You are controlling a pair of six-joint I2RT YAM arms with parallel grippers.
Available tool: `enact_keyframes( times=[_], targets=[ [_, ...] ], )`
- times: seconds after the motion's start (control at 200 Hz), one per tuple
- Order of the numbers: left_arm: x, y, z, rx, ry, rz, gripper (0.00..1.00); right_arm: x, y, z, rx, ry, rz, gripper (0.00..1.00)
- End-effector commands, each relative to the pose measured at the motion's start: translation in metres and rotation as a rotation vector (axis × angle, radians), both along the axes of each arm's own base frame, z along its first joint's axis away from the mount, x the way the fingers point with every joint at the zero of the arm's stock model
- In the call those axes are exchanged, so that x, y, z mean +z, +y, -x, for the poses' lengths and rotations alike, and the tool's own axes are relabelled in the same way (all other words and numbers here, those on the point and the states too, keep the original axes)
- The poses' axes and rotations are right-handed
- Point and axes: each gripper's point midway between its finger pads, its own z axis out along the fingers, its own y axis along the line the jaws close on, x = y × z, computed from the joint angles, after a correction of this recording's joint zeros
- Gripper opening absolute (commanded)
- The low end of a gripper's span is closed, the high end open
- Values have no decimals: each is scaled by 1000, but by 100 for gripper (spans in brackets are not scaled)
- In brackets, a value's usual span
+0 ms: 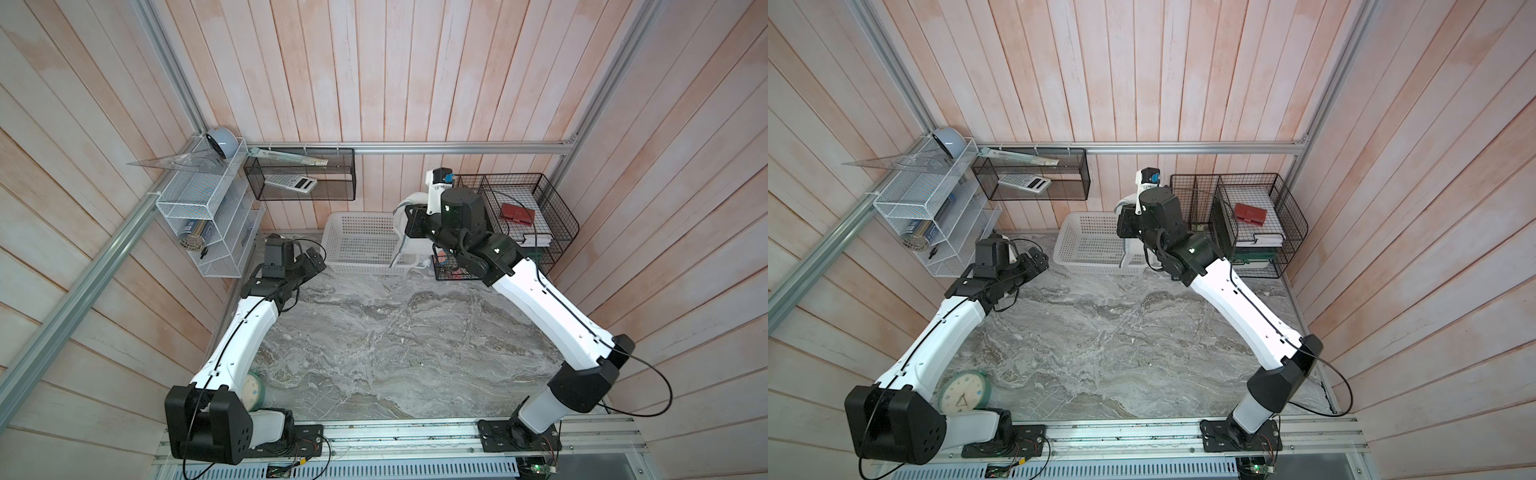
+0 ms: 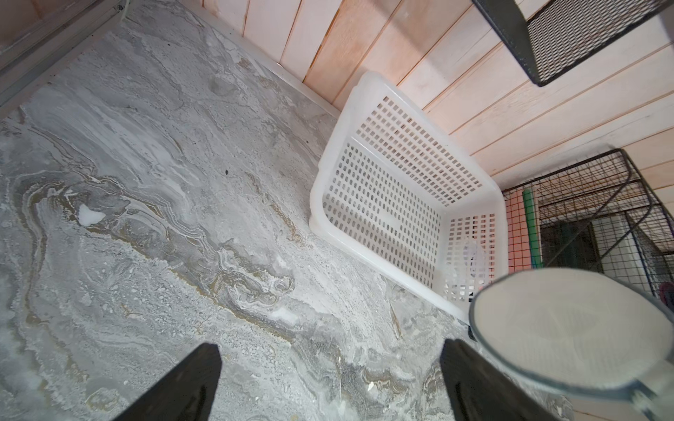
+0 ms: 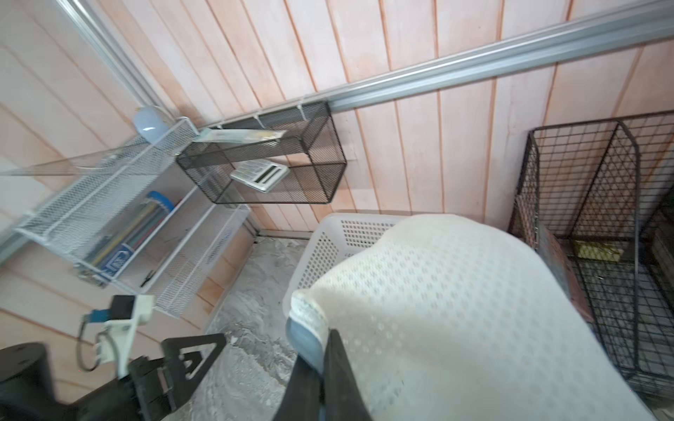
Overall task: Turn the laundry bag inside out
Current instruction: Place the laundry bag at the center of the board.
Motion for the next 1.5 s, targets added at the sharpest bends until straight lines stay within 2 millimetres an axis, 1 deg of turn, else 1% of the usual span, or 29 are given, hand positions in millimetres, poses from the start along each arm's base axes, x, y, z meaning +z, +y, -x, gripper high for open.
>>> enact_keyframes(
  times=[0.0, 0.05, 0.11, 0.195, 0.26, 0.31, 0.335, 0.425, 0.48, 0.53, 0.63, 0.72, 0.79, 0.88, 0.915, 0.955, 1.0, 1.16, 1.255, 1.33, 1.365, 1.395, 1.445, 1.465, 1.495],
  targets=[
    [28, 0, 0, -7, -66, -16, 100, 11, 4, 22, 55, 8, -48, 0],
    [32, -1, 1, -11, -75, -16, 100, 11, 5, 27, 73, 13, -64, 0],
    [32, -2, 2, -13, -77, -18, 100, 3, 5, 28, 74, 24, -64, 0],
    [31, -5, 8, -20, -66, -19, 100, -20, 0, 28, 44, 68, -58, 0],
    [26, -8, 13, -30, -52, -24, 100, -44, -6, 26, 21, 106, -61, 0],
    [22, -13, 18, -42, -42, -27, 100, -68, -9, 24, 10, 140, -79, 0],
    [19, -16, 21, -49, -35, -28, 99, -83, -12, 21, 4, 162, -89, 0],
    [6, -28, 30, -75, -4, -32, 97, -147, -23, 11, -26, 289, -123, 0],
    [-3, -37, 37, -96, 18, -38, 95, -188, -33, 6, -56, 372, -96, 0],
    [-12, -46, 42, -121, 41, -49, 93, -219, -37, 5, -55, 425, -58, 0],
    [-27, -67, 54, -186, 66, -87, 90, -266, -41, 6, -45, 472, 72, 0],
    [-38, -87, 62, -256, 82, -134, 86, -296, -45, 6, -43, 529, 127, 0],
    [-44, -103, 66, -319, 83, -186, 84, -310, -49, 5, -51, 565, 142, 0],
    [-54, -126, 71, -396, 90, -238, 83, -319, -58, 3, -79, 584, 151, 0],
    [-58, -133, 72, -413, 98, -238, 83, -322, -61, 3, -89, 586, 157, 0],
    [-64, -143, 73, -441, 104, -225, 79, -325, -67, 1, -104, 589, 164, 0],
    [-68, -153, 73, -457, 104, -215, 78, -331, -73, 0, -116, 605, 168, 0],
    [-84, -187, 73, -517, 132, -140, 59, -349, -93, 3, -118, 672, 199, 0],
    [-91, -205, 75, -543, 147, -128, 59, -360, -99, 7, -94, 720, 226, 9],
    [-100, -212, 75, -557, 162, -131, 59, -372, -102, 10, -81, 763, 243, 21],
    [-106, -215, 75, -563, 172, -126, 57, -375, -102, 12, -69, 783, 253, 24],
    [-112, -217, 75, -567, 182, -127, 55, -375, -101, 14, -54, 796, 268, 27],
    [-120, -220, 74, -583, 192, -128, 48, -375, -100, 17, -36, 814, 285, 35],
    [-124, -221, 73, -585, 201, -129, 47, -374, -100, 19, -35, 817, 292, 39],
    [-129, -223, 72, -590, 210, -129, 47, -372, -101, 20, -39, 815, 309, 40]
  ],
)
